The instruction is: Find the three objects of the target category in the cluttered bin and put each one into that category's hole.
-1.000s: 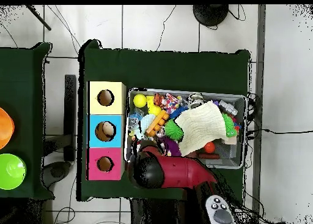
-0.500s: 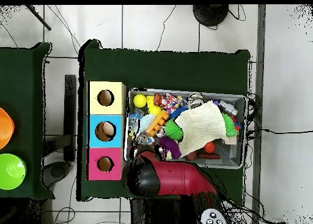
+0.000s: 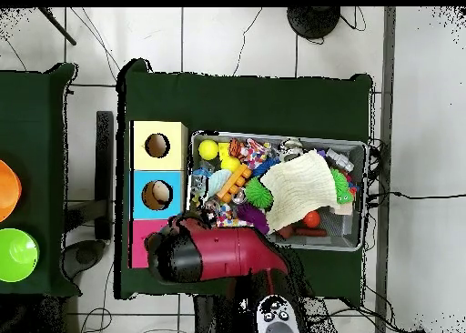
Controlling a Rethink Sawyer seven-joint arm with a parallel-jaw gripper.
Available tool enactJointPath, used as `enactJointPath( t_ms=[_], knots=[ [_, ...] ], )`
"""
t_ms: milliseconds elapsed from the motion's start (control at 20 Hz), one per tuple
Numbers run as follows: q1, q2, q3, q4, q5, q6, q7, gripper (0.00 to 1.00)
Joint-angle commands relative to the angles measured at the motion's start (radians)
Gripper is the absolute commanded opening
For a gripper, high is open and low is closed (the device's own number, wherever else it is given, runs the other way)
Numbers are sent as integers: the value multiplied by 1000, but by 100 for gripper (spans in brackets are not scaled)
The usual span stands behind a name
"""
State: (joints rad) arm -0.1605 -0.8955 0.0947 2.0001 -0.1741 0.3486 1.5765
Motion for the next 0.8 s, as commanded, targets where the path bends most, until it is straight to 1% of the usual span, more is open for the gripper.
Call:
enactJointPath(
  t_ms=[50,200,400,650,800],
  knots=[
    [-7,111,20,-167,37,57,137,100],
    [-14,138,28,-204,34,58,120,100],
    [-26,156,38,-227,27,56,103,100],
    [-47,165,47,-219,18,38,94,100],
    [-58,189,47,-201,4,-15,104,100]
  ],
)
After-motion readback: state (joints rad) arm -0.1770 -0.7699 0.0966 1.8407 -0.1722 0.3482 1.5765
